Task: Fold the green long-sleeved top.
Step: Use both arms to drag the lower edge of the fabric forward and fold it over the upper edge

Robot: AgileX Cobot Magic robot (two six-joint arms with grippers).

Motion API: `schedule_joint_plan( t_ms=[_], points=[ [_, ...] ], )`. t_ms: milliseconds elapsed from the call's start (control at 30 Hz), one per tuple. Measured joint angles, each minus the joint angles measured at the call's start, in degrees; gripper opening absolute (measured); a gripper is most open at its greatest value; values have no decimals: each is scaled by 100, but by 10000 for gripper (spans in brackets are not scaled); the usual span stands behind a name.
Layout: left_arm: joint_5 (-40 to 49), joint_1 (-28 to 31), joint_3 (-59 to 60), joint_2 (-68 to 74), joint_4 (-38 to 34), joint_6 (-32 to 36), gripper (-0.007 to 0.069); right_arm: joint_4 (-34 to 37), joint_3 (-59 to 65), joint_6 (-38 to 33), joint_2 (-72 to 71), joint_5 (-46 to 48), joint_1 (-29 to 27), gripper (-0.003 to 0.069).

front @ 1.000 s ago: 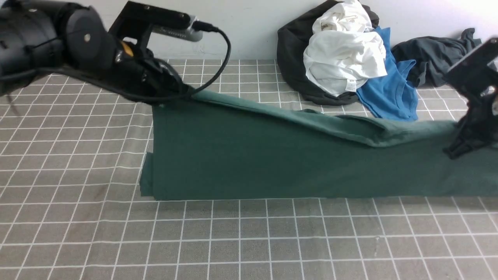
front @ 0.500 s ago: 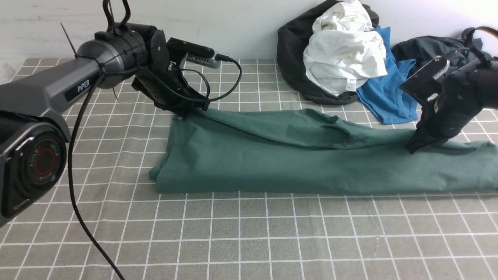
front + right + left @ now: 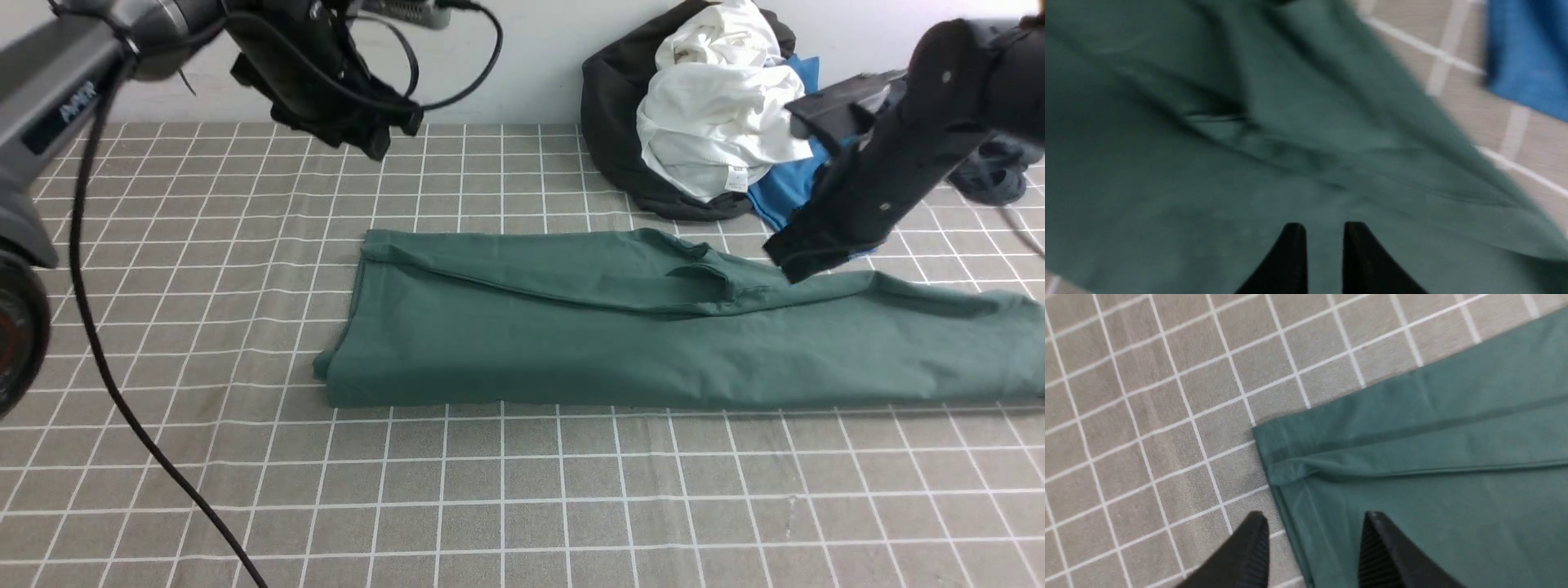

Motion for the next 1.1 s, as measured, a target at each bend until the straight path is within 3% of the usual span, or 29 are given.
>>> schedule_joint_plan(
  t_ms=[67, 100, 133, 300, 400, 433, 467, 600, 700, 833, 933, 1100],
  points=[
    [117, -146, 81, -440, -154, 199, 136, 419, 0, -488, 333, -75, 13, 16],
    [123, -158, 120, -486, -184, 239, 126, 437, 0, -561, 364, -92, 13, 10],
    [141, -278, 326, -911, -337, 374, 50, 487, 0, -749, 612, -364, 13, -4],
    [77, -369, 1219, -1864, -582, 527, -3, 262, 0, -844, 926, -1707, 13, -13],
    [-405, -369, 2464, -2812, -575, 536, -8, -52, 0, -181, 1045, -3345, -21, -13],
    [-475, -369, 2537, -2812, -575, 536, -8, -60, 0, -120, 1046, -3345, -30, -13],
    [-802, -369, 3128, -3304, -542, 531, -8, -78, -56, 490, 1054, -3768, -67, -13],
    [-1533, -369, 4354, -4269, -278, 416, -8, -78, -409, 1294, 1047, -3400, -72, -14],
    [-2246, -369, 5590, -5242, 290, 161, -8, -73, -813, 1476, 1036, -2221, 121, -14],
    [-2838, -369, 6796, -6011, 981, -99, -8, 82, -917, 1053, 1039, -1133, 427, -14],
    [-3067, -369, 7656, -6479, 1496, -262, -8, 445, -918, 338, 1161, -366, 679, -14],
    [-3068, -369, 8252, -6580, 1775, -301, -8, 574, -940, -439, 1455, -1026, 749, -14]
  ],
)
